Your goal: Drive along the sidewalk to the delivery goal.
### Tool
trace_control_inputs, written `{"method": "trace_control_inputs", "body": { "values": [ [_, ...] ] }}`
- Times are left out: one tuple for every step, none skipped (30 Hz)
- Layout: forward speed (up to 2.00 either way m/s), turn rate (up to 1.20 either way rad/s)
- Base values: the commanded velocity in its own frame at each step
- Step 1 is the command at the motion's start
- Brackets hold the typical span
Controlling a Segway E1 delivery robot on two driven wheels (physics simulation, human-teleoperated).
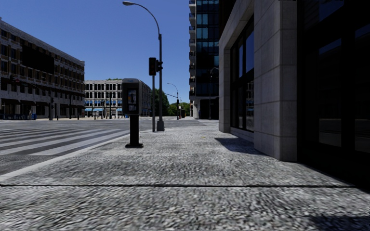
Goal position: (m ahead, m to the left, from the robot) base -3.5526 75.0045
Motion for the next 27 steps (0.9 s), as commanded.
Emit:
{"method": "trace_control_inputs", "body": {
  "values": [
    [2.00,0.00],
    [2.00,0.00],
    [2.00,0.00],
    [2.00,0.00],
    [2.00,0.00],
    [2.00,0.00],
    [2.00,0.00],
    [2.00,0.00],
    [2.00,0.00],
    [2.00,0.00],
    [2.00,0.00],
    [2.00,0.00],
    [2.00,0.00],
    [2.00,0.00],
    [2.00,0.00],
    [2.00,0.00],
    [2.00,0.00],
    [2.00,0.00],
    [2.00,0.00],
    [2.00,0.00],
    [2.00,0.00],
    [2.00,0.00],
    [2.00,0.00],
    [2.00,0.00],
    [2.00,0.00],
    [2.00,0.00],
    [2.00,0.00]
  ]
}}
